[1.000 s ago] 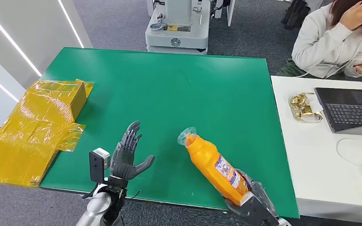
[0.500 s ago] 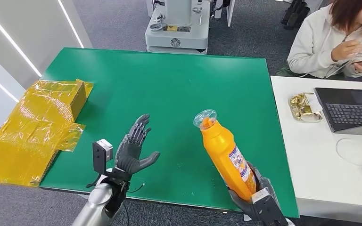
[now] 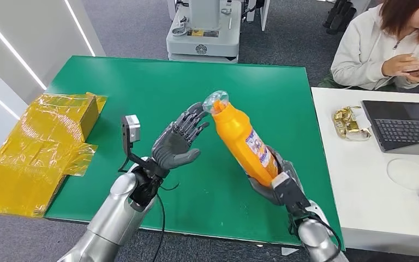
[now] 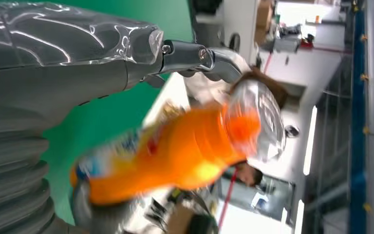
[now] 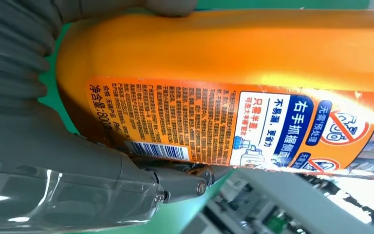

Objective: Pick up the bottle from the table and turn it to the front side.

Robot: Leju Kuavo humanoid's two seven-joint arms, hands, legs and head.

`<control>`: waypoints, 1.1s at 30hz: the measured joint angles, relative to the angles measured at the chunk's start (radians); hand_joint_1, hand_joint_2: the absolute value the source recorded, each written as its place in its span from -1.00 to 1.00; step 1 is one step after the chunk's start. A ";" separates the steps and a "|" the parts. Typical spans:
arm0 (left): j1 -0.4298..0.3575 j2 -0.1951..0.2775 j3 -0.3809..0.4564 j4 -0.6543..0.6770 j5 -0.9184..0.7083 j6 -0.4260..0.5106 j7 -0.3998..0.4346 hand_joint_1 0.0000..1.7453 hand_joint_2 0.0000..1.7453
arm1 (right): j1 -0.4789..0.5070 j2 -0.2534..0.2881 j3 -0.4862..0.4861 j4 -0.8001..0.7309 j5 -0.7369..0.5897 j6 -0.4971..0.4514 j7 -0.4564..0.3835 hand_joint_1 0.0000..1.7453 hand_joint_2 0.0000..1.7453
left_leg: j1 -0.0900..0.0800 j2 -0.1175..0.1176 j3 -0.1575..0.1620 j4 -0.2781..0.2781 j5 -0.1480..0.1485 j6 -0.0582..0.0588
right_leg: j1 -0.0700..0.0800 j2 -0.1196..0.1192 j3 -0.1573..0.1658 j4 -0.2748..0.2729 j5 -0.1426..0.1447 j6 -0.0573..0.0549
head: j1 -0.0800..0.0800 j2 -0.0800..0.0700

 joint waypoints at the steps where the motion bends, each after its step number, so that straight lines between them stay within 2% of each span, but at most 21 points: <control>1: -0.026 -0.004 -0.009 0.017 0.027 -0.006 0.010 -1.00 1.00 | -0.049 0.015 0.018 0.049 0.000 -0.002 -0.009 1.00 1.00 | 0.000 0.000 0.000 0.000 0.001 0.000 | 0.000 0.000 0.000 0.000 0.000 0.000 | 0.000 0.000; 5: -0.104 -0.017 -0.035 0.080 0.106 -0.011 0.030 -1.00 1.00 | -0.204 0.061 0.093 0.206 0.011 -0.019 -0.022 1.00 1.00 | 0.000 0.000 0.000 0.000 0.002 0.000 | 0.000 0.000 0.000 0.001 0.001 -0.001 | 0.000 0.000; 11: -0.153 -0.027 -0.045 0.160 0.210 -0.047 0.032 -1.00 1.00 | -0.317 0.081 0.188 0.327 0.020 -0.073 -0.019 1.00 1.00 | 0.000 -0.001 -0.001 0.000 0.002 0.000 | 0.000 -0.001 0.000 0.001 0.001 -0.001 | 0.000 0.000; 18: -0.185 -0.035 -0.053 0.188 0.183 -0.015 0.012 -1.00 1.00 | -0.334 0.084 0.227 0.334 0.003 -0.166 -0.036 1.00 1.00 | 0.000 -0.001 -0.001 0.000 0.002 0.000 | 0.000 -0.002 -0.001 0.000 0.001 -0.001 | 0.000 0.000; 26: -0.215 -0.049 -0.067 0.204 0.123 0.034 -0.027 -1.00 1.00 | -0.334 0.084 0.256 0.309 0.000 -0.183 -0.028 1.00 1.00 | 0.000 -0.001 -0.001 0.000 0.002 0.000 | 0.000 -0.002 -0.001 0.000 0.001 -0.001 | 0.000 0.000; 33: -0.224 -0.047 -0.074 0.220 -0.129 0.248 -0.169 -1.00 1.00 | -0.324 0.086 0.280 0.306 0.007 -0.207 -0.020 1.00 1.00 | 0.000 -0.001 -0.001 0.000 0.002 0.000 | 0.000 -0.002 -0.001 0.000 0.001 -0.001 | 0.000 0.000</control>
